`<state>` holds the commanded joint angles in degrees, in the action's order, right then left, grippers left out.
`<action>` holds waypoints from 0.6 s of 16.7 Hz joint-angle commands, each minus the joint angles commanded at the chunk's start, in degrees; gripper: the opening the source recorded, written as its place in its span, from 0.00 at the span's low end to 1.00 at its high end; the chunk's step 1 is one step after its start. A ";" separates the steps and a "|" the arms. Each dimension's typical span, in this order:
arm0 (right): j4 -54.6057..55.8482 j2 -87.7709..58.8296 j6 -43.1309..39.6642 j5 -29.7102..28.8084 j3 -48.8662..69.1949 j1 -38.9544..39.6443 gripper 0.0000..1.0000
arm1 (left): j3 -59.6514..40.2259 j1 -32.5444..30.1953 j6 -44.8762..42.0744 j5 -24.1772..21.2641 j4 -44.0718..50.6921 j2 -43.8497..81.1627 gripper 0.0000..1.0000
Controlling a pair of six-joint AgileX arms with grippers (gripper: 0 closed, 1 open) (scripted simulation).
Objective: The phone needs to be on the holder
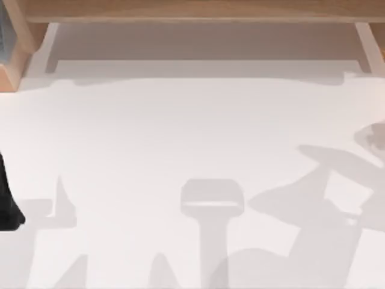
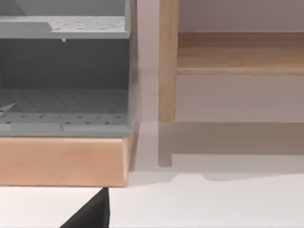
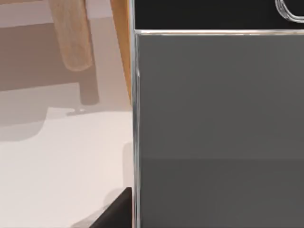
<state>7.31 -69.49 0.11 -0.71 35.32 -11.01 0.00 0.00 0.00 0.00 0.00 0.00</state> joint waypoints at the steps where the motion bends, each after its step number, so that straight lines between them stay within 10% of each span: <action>1: 0.94 -1.34 -0.40 -0.23 0.57 0.12 0.00 | 0.00 0.00 0.00 0.00 0.00 0.00 1.00; 10: 8.47 -10.11 -0.40 1.38 1.98 -0.29 0.00 | 0.00 0.00 0.00 0.00 0.00 0.00 1.00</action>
<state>15.78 -79.60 -0.29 0.66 37.30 -11.29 0.00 0.00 0.00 0.00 0.00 0.00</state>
